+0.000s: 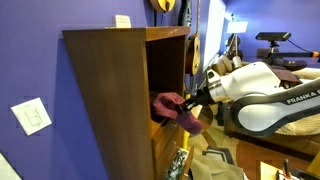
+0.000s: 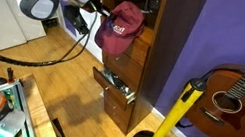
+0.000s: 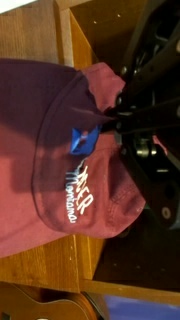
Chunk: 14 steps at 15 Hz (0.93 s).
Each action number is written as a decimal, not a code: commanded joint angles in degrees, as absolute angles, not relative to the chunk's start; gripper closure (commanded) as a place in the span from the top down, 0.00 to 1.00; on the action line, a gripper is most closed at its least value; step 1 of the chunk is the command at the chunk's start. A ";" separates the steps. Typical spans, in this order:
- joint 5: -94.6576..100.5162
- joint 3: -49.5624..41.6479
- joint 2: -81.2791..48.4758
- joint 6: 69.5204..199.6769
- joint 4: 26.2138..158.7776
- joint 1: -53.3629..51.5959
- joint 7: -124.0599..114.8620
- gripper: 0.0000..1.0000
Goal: Hang the hat on the knob of the first top drawer
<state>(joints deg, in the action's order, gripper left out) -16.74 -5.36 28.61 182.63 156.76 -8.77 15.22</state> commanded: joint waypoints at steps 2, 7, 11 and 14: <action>-17.31 -6.94 33.47 173.35 157.29 -12.25 19.16 0.01; -13.28 -8.11 32.40 161.45 157.18 -13.49 18.20 0.01; -10.14 -6.94 30.16 160.84 157.25 -10.47 17.20 0.01; -8.50 -6.52 26.56 162.27 157.40 -9.16 16.24 0.01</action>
